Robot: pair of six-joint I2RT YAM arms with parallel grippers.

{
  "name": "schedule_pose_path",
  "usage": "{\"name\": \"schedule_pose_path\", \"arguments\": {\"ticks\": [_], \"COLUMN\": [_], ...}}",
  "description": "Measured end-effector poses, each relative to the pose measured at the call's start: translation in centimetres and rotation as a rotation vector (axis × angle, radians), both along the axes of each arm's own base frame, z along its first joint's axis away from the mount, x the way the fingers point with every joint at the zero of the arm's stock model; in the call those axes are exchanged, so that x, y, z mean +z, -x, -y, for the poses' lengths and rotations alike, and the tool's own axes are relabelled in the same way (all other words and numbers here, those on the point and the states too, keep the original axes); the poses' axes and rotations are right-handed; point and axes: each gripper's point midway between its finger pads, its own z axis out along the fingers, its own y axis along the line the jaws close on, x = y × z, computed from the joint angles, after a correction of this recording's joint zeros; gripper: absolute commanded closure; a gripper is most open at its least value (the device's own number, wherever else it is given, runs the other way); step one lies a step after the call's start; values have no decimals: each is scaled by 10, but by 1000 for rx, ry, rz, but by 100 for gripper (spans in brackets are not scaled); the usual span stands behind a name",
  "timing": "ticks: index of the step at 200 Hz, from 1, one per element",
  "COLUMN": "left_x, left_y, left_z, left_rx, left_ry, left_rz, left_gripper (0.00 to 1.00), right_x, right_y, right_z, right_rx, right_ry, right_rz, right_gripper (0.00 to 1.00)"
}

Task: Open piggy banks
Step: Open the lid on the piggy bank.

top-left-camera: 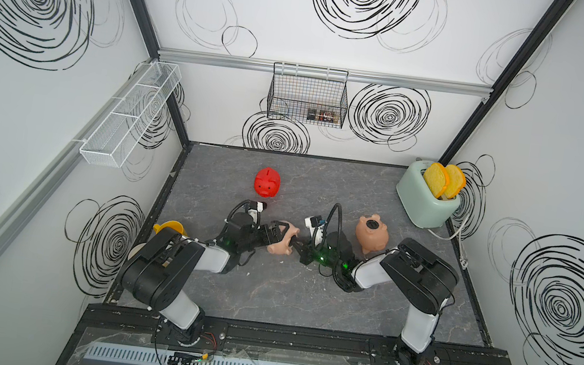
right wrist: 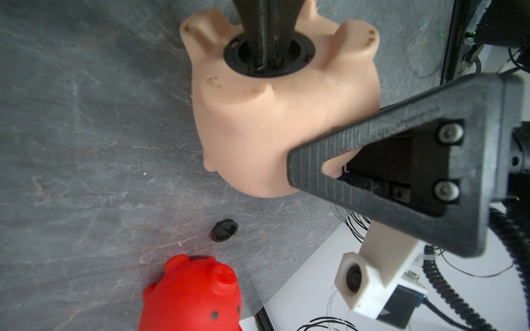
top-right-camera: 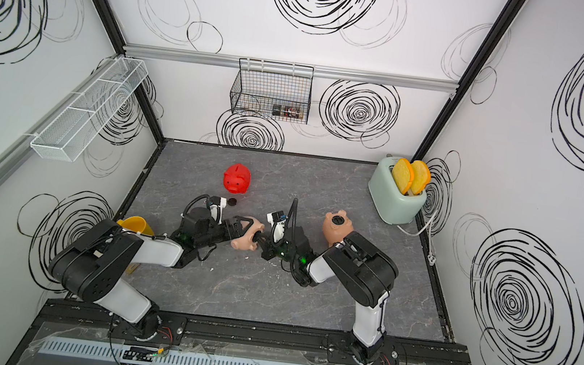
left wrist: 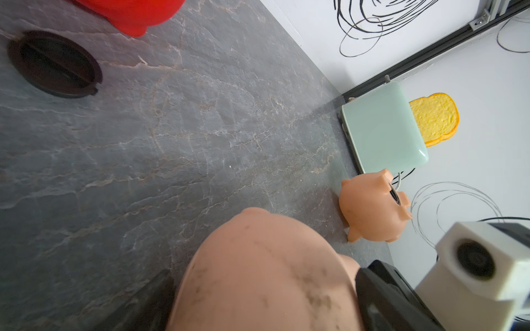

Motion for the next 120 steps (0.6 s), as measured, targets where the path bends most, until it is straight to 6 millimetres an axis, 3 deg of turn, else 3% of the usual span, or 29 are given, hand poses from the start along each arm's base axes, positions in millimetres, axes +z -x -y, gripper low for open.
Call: {"name": "schedule_pose_path", "arguments": {"ticks": [120], "left_x": [0], "left_y": [-8], "left_z": [1], "left_rx": [-8], "left_ry": [-15], "left_rz": [-4], "left_gripper": [0], "right_x": [-1], "right_y": [-8], "right_z": [0], "right_rx": [69], "right_ry": [8], "right_rz": [56], "right_gripper": [100]}}
